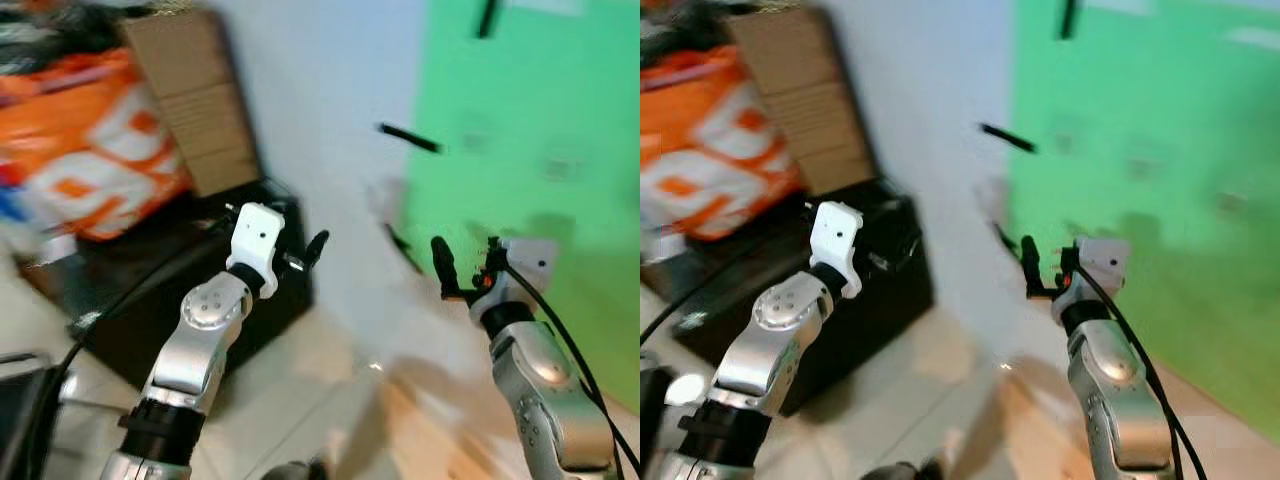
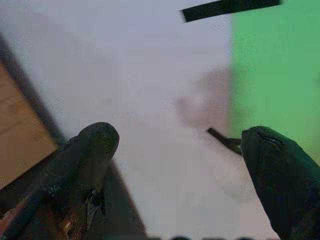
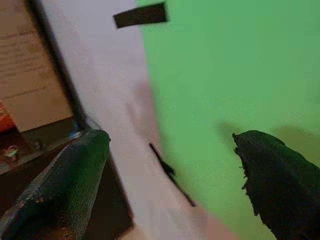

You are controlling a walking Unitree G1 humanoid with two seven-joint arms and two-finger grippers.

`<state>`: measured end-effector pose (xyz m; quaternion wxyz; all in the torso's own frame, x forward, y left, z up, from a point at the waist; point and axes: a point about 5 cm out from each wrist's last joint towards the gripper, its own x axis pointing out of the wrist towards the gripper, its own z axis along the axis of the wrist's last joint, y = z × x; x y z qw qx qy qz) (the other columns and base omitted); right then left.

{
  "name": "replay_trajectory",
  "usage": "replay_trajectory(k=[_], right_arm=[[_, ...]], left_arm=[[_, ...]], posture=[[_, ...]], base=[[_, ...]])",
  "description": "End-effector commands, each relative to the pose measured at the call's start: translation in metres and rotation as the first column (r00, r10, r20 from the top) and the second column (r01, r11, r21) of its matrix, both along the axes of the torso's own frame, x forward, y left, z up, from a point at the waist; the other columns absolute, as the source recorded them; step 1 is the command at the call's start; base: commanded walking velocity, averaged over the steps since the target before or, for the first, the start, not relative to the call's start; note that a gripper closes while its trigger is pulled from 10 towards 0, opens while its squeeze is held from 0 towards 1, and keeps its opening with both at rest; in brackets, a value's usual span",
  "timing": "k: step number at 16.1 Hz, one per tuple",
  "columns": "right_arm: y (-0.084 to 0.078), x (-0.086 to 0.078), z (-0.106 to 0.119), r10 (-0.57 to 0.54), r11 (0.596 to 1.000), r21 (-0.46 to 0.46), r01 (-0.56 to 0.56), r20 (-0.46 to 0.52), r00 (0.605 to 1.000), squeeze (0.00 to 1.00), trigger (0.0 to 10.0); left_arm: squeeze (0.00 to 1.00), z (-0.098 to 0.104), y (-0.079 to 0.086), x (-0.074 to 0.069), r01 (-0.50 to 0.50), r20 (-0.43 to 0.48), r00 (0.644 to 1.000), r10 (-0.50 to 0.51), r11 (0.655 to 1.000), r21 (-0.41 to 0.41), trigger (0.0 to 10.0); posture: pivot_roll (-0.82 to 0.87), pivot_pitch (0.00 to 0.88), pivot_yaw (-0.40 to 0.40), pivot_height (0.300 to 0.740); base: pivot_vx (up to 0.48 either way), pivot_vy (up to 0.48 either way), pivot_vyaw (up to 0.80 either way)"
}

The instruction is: Hang keys on a hook

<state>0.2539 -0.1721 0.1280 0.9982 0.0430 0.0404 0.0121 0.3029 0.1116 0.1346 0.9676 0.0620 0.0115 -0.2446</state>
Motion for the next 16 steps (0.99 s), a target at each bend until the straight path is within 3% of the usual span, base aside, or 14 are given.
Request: replay_trajectory(k=[1,5,7,12,13,14,16], right_arm=[[0.002,0.001,0.002,-0.004,1.000,0.003,0.004,0.009,1.000,1.00,10.0],[0.000,0.000,-0.007,-0.050,0.998,0.021,0.050,-0.015,0.999,1.00,10.0],[-0.003,0.001,-0.021,-0.084,0.996,0.022,0.087,-0.095,0.992,1.00,10.0],[-0.010,0.005,-0.025,-0.149,0.988,0.035,0.153,-0.091,0.985,1.00,10.0],[-0.009,0.007,-0.023,-0.150,0.987,0.043,0.154,-0.083,0.985,0.81,10.0],[-0.008,0.008,-0.022,-0.153,0.987,0.040,0.156,-0.078,0.985,0.00,10.0],[-0.007,0.009,-0.022,-0.145,0.988,0.038,0.148,-0.068,0.987,0.00,10.0]], left_arm=[[0.00,0.006,0.003,0.006,-0.011,0.021,1.000,0.011,1.000,0.008,10.0],[0.00,0.009,0.010,0.010,-0.068,0.045,0.997,0.067,0.998,0.010,10.0],[0.00,0.003,0.021,0.007,-0.103,0.023,0.994,0.103,0.994,0.039,10.0],[0.00,0.004,0.034,0.006,-0.146,0.032,0.989,0.145,0.989,0.036,10.0],[0.00,0.005,0.036,0.006,-0.151,0.034,0.988,0.150,0.988,0.033,10.0],[0.00,0.005,0.036,0.005,-0.149,0.035,0.988,0.148,0.988,0.035,10.0],[0.00,0.003,0.037,0.005,-0.151,0.032,0.988,0.150,0.988,0.034,10.0]], posture=[[-0.20,0.000,0.118,0.740],[-0.15,0.000,0.097,0.740],[-0.13,0.000,0.098,0.740],[-0.10,0.000,0.080,0.740],[-0.10,0.000,0.074,0.740],[-0.10,0.000,0.073,0.740],[-0.11,0.000,0.079,0.740]], base=[[0.000,0.000,0.80],[0.000,0.000,0.80],[0.131,0.000,0.00],[0.303,0.000,0.00],[0.315,0.000,0.00],[0.311,0.000,0.00],[0.311,0.000,0.00]])
